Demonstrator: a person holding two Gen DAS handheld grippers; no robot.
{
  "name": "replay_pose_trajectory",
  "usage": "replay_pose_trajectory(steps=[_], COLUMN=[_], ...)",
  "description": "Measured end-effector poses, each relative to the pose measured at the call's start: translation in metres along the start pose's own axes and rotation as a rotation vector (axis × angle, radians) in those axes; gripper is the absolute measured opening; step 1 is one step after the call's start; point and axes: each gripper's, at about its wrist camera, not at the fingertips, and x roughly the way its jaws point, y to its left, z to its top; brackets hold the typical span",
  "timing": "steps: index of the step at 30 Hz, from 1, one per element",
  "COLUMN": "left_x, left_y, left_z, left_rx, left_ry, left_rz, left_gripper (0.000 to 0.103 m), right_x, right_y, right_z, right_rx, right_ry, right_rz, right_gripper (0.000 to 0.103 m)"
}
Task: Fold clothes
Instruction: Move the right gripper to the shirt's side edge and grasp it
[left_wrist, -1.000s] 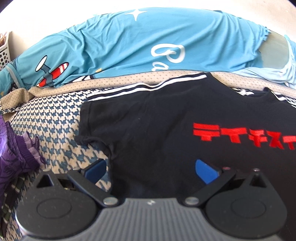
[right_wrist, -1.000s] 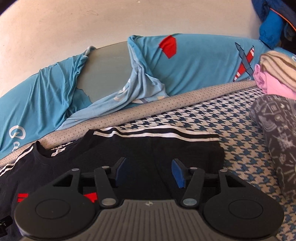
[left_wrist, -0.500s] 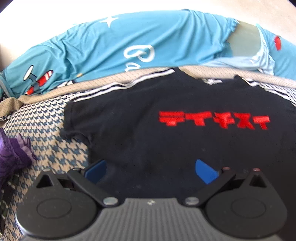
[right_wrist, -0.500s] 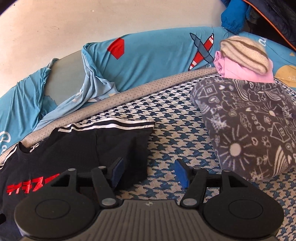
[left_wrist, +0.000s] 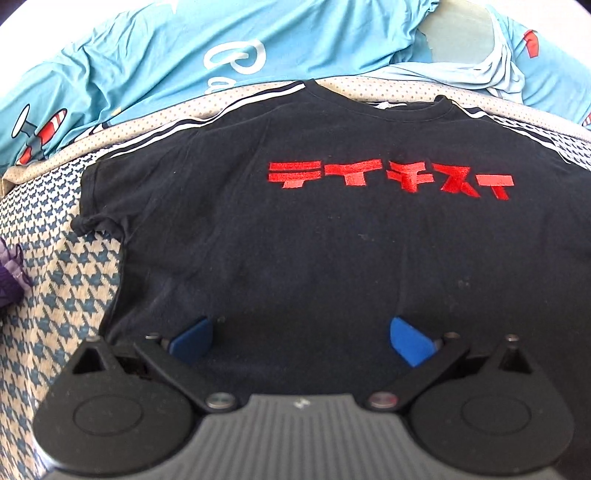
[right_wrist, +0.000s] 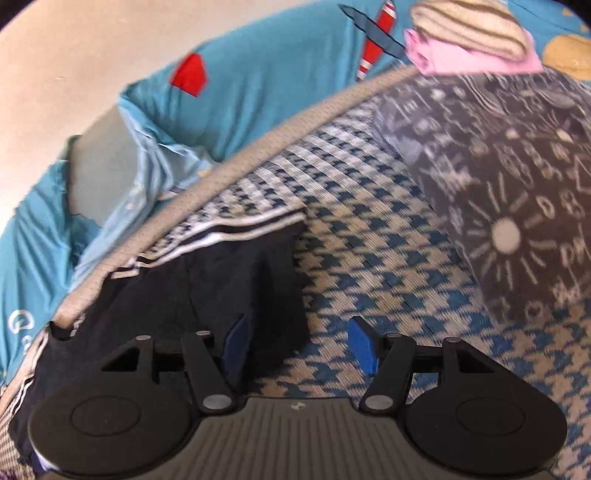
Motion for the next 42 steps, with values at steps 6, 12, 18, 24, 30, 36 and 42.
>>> replay_pose_trajectory(steps=[6, 12, 18, 24, 30, 36, 42], left_x=[-0.003, 0.002, 0.005, 0.007, 0.009, 0.009, 0.009], left_y=[0.006, 0.009, 0.012, 0.015, 0.021, 0.025, 0.030], left_z=[0.006, 0.009, 0.007, 0.008, 0.011, 0.011, 0.012], left_rx=[-0.027, -0.044, -0.044, -0.056, -0.081, -0.090, -0.113], left_ry=[-0.014, 0.001, 0.007, 0.005, 0.007, 0.005, -0.003], left_rz=[-0.013, 0.002, 0.006, 0.009, 0.019, 0.025, 0.045], left_gripper=[0.103, 0.103, 0.103, 0.103, 0.103, 0.103, 0.103], right_x=[0.009, 0.014, 0.022, 0.028, 0.030, 0.012, -0.007], right_y=[0.002, -0.002, 0.006, 0.009, 0.017, 0.056, 0.109], right_z=[-0.006, -0.004, -0.005, -0.003, -0.002, -0.010, -0.044], right_rx=[0.046, 0.156, 0.160, 0.143, 0.102, -0.178, -0.595], right_ry=[0.044, -0.006, -0.068, -0.122, -0.148, -0.267, -0.419], right_rz=[0.054, 0.100, 0.099, 0.077, 0.099, 0.042, 0.040], right_gripper=[0.060, 0.063, 0.059, 0.026, 0.006, 0.006, 0.006])
